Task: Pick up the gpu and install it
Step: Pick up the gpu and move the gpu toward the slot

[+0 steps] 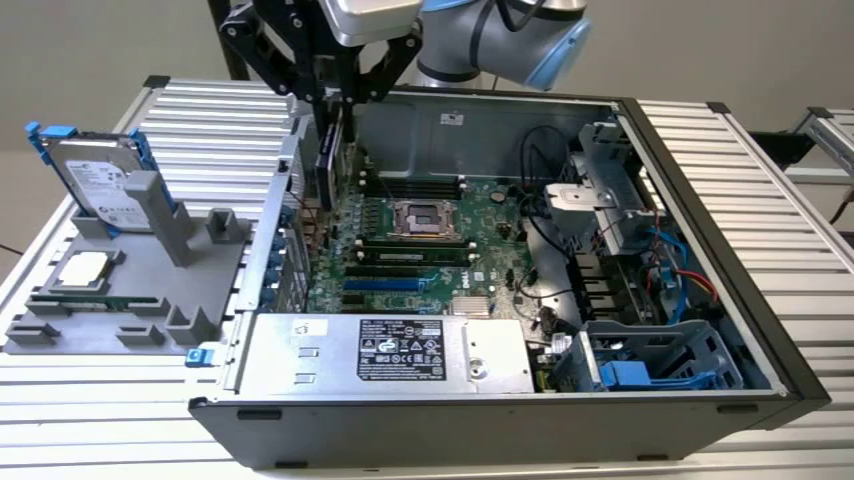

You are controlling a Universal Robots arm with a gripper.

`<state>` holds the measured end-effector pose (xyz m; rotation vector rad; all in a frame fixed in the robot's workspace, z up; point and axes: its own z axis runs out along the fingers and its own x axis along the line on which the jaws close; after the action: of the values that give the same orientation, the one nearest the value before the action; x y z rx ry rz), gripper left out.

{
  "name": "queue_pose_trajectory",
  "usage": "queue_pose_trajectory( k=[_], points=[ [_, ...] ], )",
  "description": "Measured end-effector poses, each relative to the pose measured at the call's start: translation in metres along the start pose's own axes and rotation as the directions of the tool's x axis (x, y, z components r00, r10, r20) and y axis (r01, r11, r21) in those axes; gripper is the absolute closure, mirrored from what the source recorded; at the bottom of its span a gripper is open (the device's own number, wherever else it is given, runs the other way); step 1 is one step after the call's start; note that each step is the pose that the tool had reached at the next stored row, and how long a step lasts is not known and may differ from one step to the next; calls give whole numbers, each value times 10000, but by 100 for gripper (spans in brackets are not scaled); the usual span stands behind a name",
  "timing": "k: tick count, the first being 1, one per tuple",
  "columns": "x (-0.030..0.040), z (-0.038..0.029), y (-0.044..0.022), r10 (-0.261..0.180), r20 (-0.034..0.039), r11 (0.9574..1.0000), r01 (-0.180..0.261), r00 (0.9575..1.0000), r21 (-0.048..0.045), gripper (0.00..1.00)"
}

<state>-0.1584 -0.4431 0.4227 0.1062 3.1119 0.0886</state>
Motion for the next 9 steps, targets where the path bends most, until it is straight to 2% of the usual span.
queue_pose_trajectory(
  k=[9],
  points=[
    [-92, 3, 6, 0, 0, 10000, 0, 10000, -1, 100]
  ],
)
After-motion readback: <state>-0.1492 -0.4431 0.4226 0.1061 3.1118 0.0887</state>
